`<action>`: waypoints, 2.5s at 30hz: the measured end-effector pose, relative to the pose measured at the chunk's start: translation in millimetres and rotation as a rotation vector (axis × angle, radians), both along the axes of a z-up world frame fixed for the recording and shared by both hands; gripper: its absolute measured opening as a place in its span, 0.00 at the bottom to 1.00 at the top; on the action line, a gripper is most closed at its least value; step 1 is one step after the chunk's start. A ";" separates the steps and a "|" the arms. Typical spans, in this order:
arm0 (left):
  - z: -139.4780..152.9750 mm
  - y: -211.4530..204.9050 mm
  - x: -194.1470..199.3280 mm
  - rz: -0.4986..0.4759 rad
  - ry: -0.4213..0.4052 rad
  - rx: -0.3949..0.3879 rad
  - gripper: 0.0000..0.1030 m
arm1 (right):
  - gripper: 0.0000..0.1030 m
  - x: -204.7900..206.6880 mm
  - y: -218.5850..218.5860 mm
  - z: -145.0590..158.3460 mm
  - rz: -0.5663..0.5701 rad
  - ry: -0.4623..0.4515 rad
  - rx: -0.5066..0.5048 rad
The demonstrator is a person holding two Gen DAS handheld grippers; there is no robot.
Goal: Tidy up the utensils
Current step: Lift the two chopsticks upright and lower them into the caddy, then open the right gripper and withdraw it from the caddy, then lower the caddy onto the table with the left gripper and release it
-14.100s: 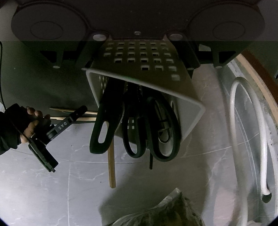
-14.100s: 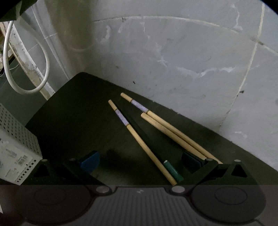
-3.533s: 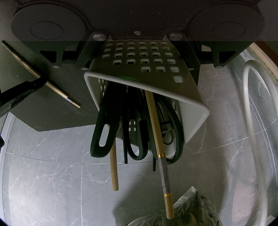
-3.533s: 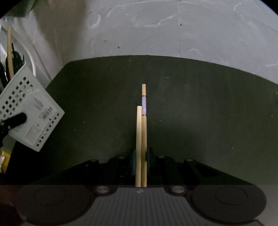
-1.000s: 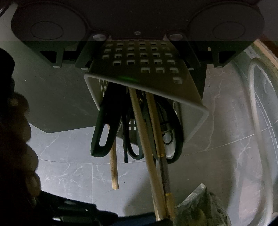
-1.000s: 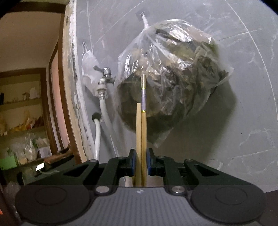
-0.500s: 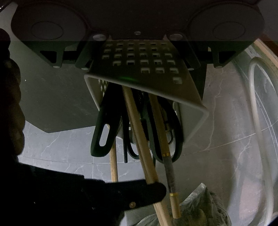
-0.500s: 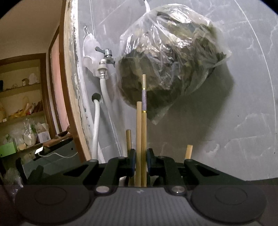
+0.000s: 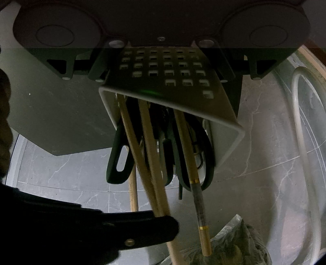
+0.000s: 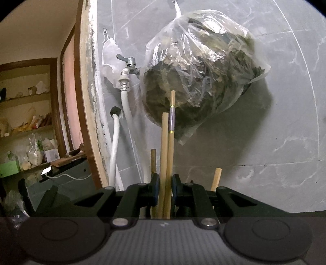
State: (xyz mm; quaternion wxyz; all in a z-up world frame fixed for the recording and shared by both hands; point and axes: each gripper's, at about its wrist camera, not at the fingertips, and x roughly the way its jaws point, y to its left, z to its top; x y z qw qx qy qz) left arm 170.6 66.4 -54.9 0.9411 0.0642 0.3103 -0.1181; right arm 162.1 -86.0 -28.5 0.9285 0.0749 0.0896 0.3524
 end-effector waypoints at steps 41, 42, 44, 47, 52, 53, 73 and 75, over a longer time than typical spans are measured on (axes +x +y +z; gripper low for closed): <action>-0.5 -2.1 3.4 0.001 -0.006 -0.002 0.75 | 0.83 -9.2 -50.1 8.3 -0.285 0.082 -0.061; -0.5 -1.6 2.4 0.001 -0.006 -0.002 0.75 | 0.86 -9.7 -52.0 6.0 -0.309 0.092 -0.076; -0.6 -1.8 3.3 0.002 -0.006 -0.001 0.75 | 0.90 -7.5 -55.0 1.3 -0.352 0.127 -0.109; -0.9 -2.9 5.3 0.007 -0.007 -0.001 0.75 | 0.95 -4.7 -59.3 -6.8 -0.402 0.187 -0.148; -1.4 -6.7 2.2 0.015 -0.009 -0.001 0.75 | 0.97 4.7 -65.9 -21.5 -0.473 0.307 -0.202; -1.3 -7.4 2.7 0.017 -0.009 -0.001 0.75 | 0.98 6.3 -67.3 -23.6 -0.482 0.328 -0.206; -4.0 -33.6 -0.7 0.113 -0.004 0.022 0.78 | 1.00 16.7 -95.5 -57.6 -0.503 0.553 -0.280; -4.2 -36.4 -0.8 0.126 -0.004 0.021 0.78 | 1.00 15.6 -99.0 -56.8 -0.497 0.552 -0.283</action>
